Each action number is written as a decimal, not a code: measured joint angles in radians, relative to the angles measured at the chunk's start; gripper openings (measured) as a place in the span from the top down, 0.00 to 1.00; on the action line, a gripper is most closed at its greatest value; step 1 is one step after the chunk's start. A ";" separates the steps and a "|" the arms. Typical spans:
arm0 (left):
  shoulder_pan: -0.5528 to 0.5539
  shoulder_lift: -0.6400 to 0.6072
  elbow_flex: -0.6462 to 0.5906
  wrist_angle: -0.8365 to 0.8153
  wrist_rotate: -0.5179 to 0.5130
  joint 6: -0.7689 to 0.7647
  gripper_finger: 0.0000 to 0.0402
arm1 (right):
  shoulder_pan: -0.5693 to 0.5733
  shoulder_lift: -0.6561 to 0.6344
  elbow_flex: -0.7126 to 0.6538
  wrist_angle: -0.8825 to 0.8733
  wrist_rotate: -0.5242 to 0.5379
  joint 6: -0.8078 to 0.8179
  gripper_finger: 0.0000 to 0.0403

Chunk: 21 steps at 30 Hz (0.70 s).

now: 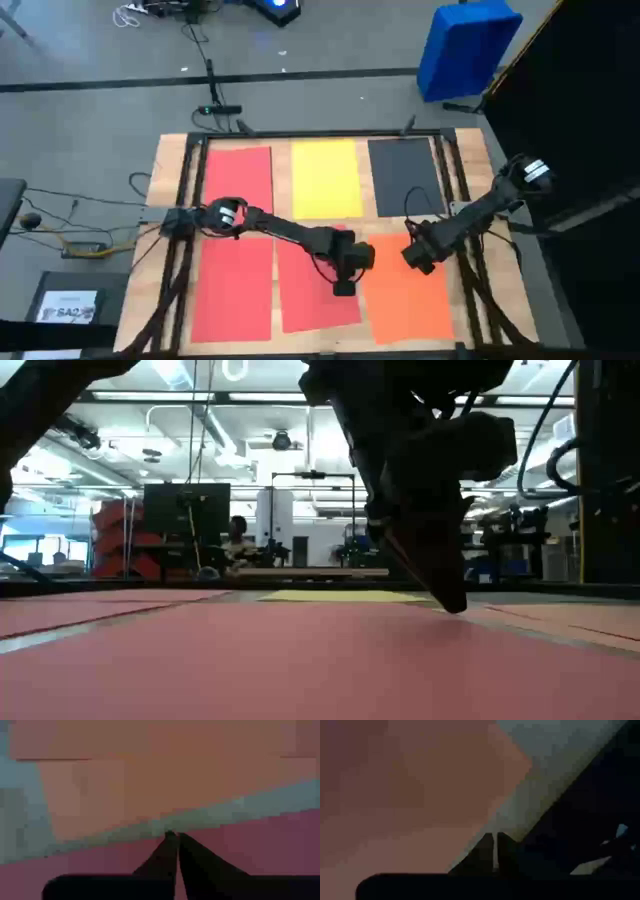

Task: Organize paper
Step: Stack the orange paper on top of the orange paper

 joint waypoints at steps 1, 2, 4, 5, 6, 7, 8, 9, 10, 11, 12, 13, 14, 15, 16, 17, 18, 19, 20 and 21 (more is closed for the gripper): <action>0.000 0.003 0.000 0.008 0.001 0.001 1.00 | 0.000 0.015 0.000 0.005 -0.004 0.000 1.00; 0.000 0.006 0.001 0.019 0.001 0.005 1.00 | 0.000 0.029 0.000 0.015 -0.006 0.000 1.00; -0.001 0.016 0.001 0.045 -0.001 0.011 1.00 | 0.000 0.055 0.000 0.045 -0.015 -0.004 1.00; -0.001 0.017 0.002 0.051 -0.001 0.012 1.00 | -0.001 0.066 0.000 0.065 -0.020 -0.009 1.00; -0.001 0.018 0.002 0.053 0.000 0.011 1.00 | -0.005 0.078 0.001 0.078 -0.024 -0.013 1.00; -0.001 0.018 0.002 0.053 0.001 0.011 1.00 | -0.007 0.085 0.001 0.089 -0.030 -0.019 1.00; -0.001 0.018 0.002 0.052 0.001 0.011 1.00 | -0.009 0.092 0.001 0.103 -0.034 -0.023 1.00; -0.001 0.018 0.002 0.051 0.002 0.011 1.00 | -0.009 0.101 0.002 0.113 -0.036 -0.025 1.00; -0.001 0.019 0.002 0.049 0.003 0.011 1.00 | -0.009 0.103 0.002 0.116 -0.035 -0.028 1.00; -0.001 0.019 0.002 0.046 0.005 0.012 1.00 | -0.009 0.102 0.002 0.117 -0.031 -0.031 1.00; -0.001 0.019 0.002 0.039 0.005 0.013 1.00 | -0.008 0.099 0.002 0.118 -0.028 -0.033 1.00; -0.001 0.019 0.003 0.030 0.005 0.013 1.00 | -0.008 0.096 0.001 0.119 -0.024 -0.034 1.00; -0.001 0.019 0.003 0.016 0.005 0.014 1.00 | -0.008 0.091 0.000 0.120 -0.022 -0.033 1.00; -0.001 0.019 0.004 0.000 0.005 0.014 1.00 | -0.008 0.086 0.000 0.121 -0.020 -0.032 1.00; -0.001 0.018 0.004 -0.014 0.005 0.014 1.00 | -0.008 0.080 0.000 0.122 -0.015 -0.031 1.00; -0.001 0.018 0.005 -0.030 0.005 0.015 1.00 | -0.008 0.077 0.000 0.123 -0.012 -0.030 1.00; -0.001 0.018 0.005 -0.040 0.005 0.015 1.00 | -0.008 0.076 0.000 0.122 -0.011 -0.030 1.00; -0.001 0.018 0.005 -0.046 0.005 0.015 1.00 | -0.008 0.076 0.000 0.121 -0.010 -0.030 1.00; -0.001 0.018 0.005 -0.050 0.005 0.015 1.00 | -0.008 0.076 0.000 0.122 -0.010 -0.032 1.00; -0.001 0.018 0.005 -0.053 0.005 0.015 1.00 | -0.008 0.075 0.000 0.122 -0.010 -0.036 1.00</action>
